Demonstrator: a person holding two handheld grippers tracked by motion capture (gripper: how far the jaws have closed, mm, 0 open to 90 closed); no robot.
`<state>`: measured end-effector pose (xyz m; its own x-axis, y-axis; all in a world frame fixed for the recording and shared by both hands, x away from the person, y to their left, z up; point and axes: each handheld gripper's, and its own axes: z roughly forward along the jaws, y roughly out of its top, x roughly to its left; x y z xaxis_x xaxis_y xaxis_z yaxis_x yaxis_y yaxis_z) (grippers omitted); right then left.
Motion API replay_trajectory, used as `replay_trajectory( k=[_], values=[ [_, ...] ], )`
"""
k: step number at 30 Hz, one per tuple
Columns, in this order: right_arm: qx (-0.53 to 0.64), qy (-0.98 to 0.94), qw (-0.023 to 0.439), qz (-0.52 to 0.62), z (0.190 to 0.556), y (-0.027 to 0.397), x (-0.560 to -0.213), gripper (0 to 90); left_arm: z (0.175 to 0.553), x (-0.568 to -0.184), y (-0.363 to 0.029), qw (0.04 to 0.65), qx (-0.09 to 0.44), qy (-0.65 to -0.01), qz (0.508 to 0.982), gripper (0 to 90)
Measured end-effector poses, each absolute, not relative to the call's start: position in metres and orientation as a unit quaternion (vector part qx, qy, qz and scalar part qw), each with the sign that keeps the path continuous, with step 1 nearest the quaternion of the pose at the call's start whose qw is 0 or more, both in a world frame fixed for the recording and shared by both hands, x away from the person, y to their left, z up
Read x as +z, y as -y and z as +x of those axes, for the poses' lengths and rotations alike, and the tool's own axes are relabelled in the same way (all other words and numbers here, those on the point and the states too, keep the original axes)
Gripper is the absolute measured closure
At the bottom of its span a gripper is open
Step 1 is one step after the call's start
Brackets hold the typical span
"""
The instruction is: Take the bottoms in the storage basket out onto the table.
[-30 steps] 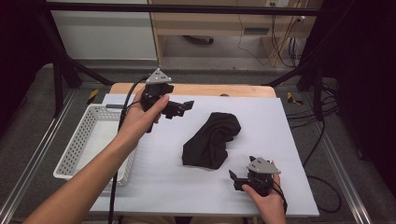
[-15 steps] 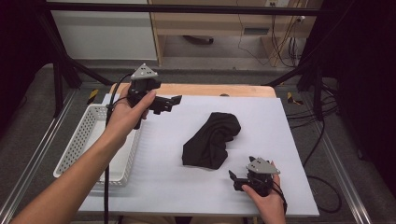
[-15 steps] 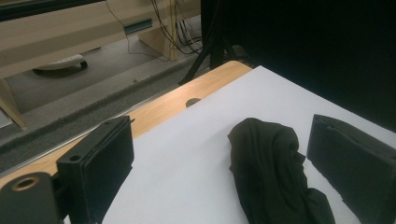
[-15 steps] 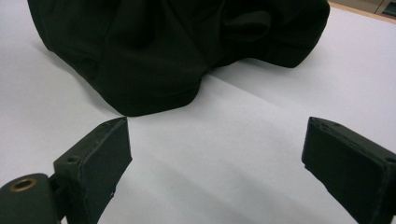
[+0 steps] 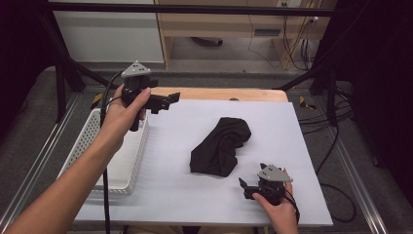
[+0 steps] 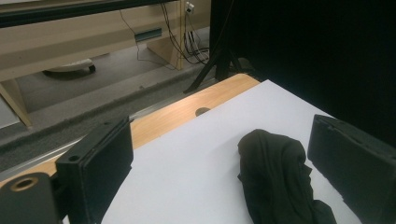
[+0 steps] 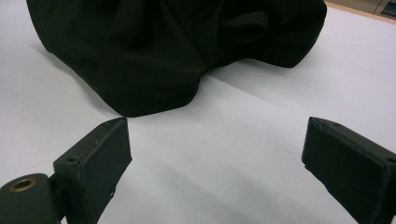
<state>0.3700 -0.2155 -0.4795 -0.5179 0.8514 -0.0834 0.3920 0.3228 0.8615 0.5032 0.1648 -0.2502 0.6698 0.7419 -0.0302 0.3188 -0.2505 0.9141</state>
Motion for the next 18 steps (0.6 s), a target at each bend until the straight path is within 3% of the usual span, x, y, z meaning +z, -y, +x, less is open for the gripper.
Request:
replay_trajectory(
  k=[18],
  values=[
    [0.417, -0.765, 0.275, 0.407, 0.37, 0.216, -0.48, 7.7, 0.499, -0.253, -0.184, 0.496, 0.227, -0.353, 0.76, 6.3]
  ],
)
